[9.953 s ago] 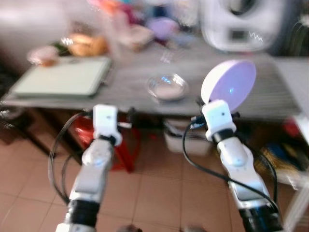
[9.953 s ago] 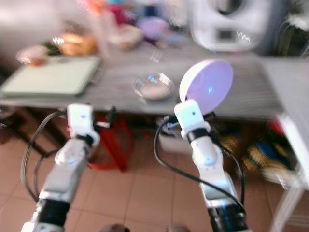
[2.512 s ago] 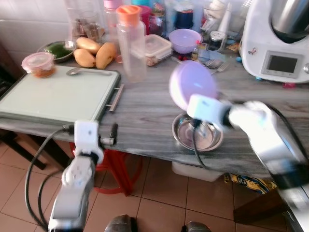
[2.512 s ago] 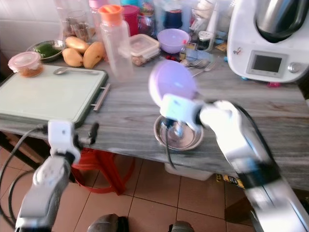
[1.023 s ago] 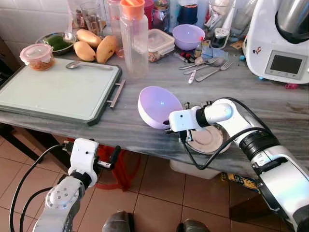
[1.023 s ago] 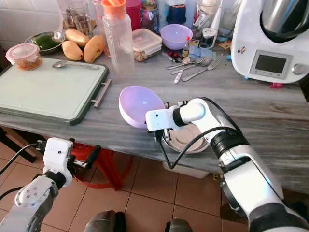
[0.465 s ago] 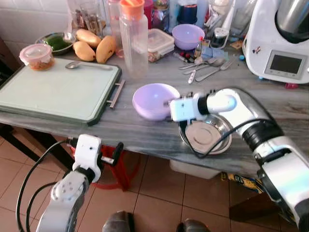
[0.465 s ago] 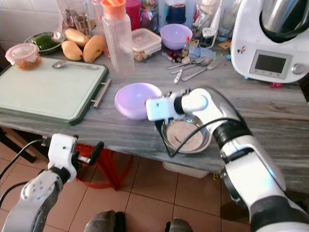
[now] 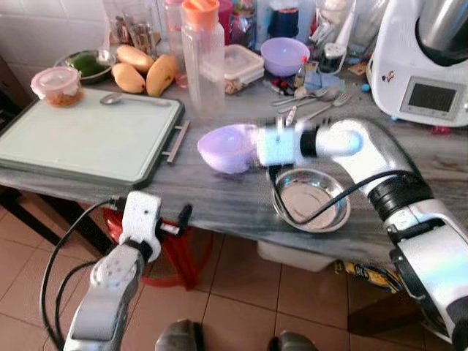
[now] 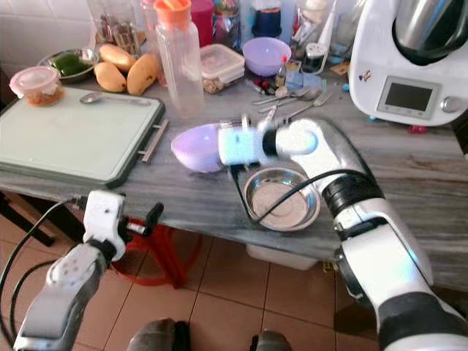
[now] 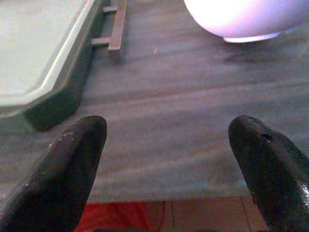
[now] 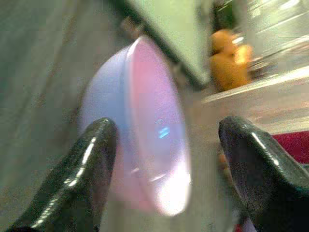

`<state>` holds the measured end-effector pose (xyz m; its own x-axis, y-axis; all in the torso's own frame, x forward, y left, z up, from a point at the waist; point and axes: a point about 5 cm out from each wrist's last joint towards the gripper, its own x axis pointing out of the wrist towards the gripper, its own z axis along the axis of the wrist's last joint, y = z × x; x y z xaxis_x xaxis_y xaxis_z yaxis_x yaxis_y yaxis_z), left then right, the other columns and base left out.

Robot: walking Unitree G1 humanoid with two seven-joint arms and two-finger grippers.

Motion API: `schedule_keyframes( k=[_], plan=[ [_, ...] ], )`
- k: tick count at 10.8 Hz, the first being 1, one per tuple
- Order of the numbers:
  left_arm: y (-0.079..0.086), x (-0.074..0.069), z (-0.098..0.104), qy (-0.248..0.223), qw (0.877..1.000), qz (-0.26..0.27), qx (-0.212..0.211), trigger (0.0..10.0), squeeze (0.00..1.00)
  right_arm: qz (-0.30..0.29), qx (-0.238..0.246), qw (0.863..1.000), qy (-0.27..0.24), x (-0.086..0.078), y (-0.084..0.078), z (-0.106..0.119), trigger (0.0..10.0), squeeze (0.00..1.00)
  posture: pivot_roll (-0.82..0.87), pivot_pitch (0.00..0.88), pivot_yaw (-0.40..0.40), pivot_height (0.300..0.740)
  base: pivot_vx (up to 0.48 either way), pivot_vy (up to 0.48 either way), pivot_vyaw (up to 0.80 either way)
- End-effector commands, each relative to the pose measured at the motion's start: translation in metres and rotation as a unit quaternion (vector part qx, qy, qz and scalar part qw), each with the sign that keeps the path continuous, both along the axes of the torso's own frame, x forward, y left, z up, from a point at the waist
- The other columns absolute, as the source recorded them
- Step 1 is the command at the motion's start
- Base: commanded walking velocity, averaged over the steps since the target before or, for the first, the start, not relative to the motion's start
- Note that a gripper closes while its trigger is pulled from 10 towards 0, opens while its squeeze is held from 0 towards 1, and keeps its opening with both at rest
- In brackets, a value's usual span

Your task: Setting the table

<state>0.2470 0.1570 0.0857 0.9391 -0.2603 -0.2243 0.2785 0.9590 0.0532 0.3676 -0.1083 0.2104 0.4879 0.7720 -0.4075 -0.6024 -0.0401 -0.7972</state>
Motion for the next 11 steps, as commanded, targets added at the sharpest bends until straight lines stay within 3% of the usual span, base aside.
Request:
schedule_keyframes(
  k=[1, 3, 5, 6, 8, 10, 11],
  plan=[
    [0.000, 0.003, -0.001, -0.004, 1.000, 0.003, 0.002, 10.0, 0.00, -0.004, 0.024, 1.000, -0.009, -0.003, -0.004, 0.007, 10.0, 1.00, -0.02, 0.000, 0.046, 0.740, 0.000, 0.000, 0.00],
    [-0.003, 0.011, -0.001, -0.010, 1.000, -0.001, 0.000, 10.0, 0.00, -0.006, 0.044, 0.999, -0.007, -0.012, -0.008, 0.006, 10.0, 1.00, -0.03, 0.000, 0.052, 0.740, 0.000, 0.000, 0.00],
    [-0.003, 0.017, 0.001, -0.018, 1.000, -0.001, -0.001, 10.0, 0.00, -0.055, 0.126, 0.990, -0.030, -0.020, -0.017, 0.007, 10.0, 1.00, -0.04, 0.000, 0.051, 0.740, 0.000, 0.000, 0.00],
    [0.002, 0.018, 0.005, -0.036, 0.999, 0.012, -0.005, 10.0, 0.00, -0.130, 0.210, 0.967, -0.054, -0.032, -0.027, 0.001, 10.0, 1.00, -0.04, 0.000, 0.053, 0.740, 0.000, 0.000, 0.00],
    [0.012, 0.014, 0.010, -0.059, 0.997, 0.040, -0.001, 10.0, 0.00, -0.245, 0.264, 0.930, -0.072, -0.054, -0.046, -0.018, 10.0, 1.00, -0.05, 0.000, 0.056, 0.740, 0.000, 0.000, 0.00],
    [0.016, -0.001, 0.022, -0.081, 0.995, 0.044, -0.039, 10.0, 0.00, -0.370, 0.311, 0.874, -0.048, -0.084, -0.058, -0.046, 10.0, 1.00, -0.05, 0.000, 0.048, 0.740, 0.000, 0.000, 0.00],
    [0.015, -0.007, 0.022, -0.079, 0.995, 0.033, -0.042, 10.0, 0.00, -0.400, 0.321, 0.858, -0.025, -0.091, -0.060, -0.054, 10.0, 1.00, -0.04, 0.000, 0.045, 0.740, 0.000, 0.000, 0.00]
  ],
)
